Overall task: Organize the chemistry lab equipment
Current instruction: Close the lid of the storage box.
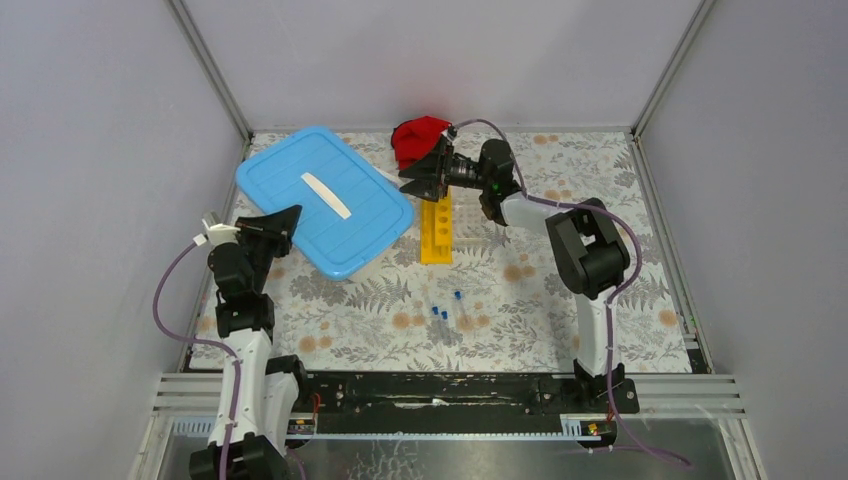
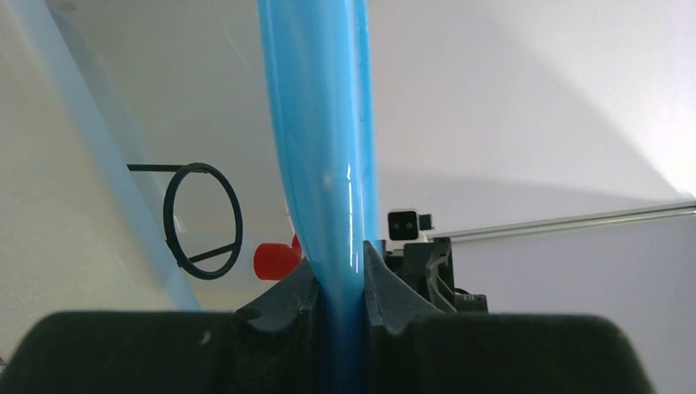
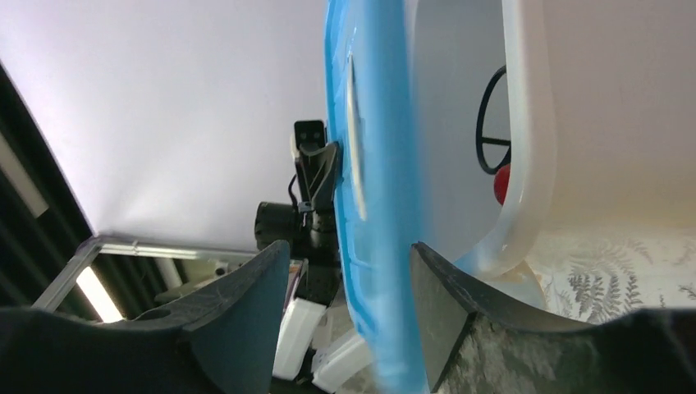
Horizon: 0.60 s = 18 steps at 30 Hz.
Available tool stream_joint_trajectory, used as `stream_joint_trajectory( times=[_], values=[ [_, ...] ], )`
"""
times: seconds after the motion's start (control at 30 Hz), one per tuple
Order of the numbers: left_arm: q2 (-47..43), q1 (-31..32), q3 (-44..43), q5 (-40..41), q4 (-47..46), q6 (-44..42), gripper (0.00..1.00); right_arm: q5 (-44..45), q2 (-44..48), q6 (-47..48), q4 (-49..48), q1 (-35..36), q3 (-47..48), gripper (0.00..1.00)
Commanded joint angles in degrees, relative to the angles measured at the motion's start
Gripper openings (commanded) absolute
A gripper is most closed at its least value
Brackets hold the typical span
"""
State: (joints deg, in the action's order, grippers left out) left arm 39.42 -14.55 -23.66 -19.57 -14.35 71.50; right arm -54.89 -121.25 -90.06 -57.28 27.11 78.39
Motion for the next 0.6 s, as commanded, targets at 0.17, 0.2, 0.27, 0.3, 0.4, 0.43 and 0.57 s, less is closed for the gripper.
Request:
stream_joint_trajectory(
  times=[0.17,0.2,0.27,0.3,0.4,0.43,0.57],
  values=[
    [-0.8,-0.3,0.4,6.3,-5.3,2.2,0.0,11.8,13.1,25.3,29.7,-0.4,0.7,0.63],
    [-0.9,-0.3,0.7,6.7,-5.6,2.4,0.0,12.9,13.9,26.8,31.4,-0.4,0.5,0.64],
    [-1.2,-0.3,1.3,7.8,-5.8,3.4,0.0,15.0,15.6,29.0,34.0,-0.4,-0.3,0.64],
    [-1.3,-0.3,1.7,8.4,-6.3,3.9,0.0,16.1,16.4,30.5,35.4,-0.3,-0.9,0.63],
    [-1.4,-0.3,3.2,9.9,-8.0,6.0,0.0,19.2,19.1,33.0,38.0,-0.1,-3.4,0.63],
    [-1.6,-0.3,3.9,10.3,-8.6,6.8,0.0,20.1,20.1,33.7,38.5,0.1,-4.5,0.63],
    [-2.0,-0.2,5.8,11.9,-9.5,8.2,0.0,24.6,23.4,36.7,41.1,2.0,-8.2,0.63]
  ],
)
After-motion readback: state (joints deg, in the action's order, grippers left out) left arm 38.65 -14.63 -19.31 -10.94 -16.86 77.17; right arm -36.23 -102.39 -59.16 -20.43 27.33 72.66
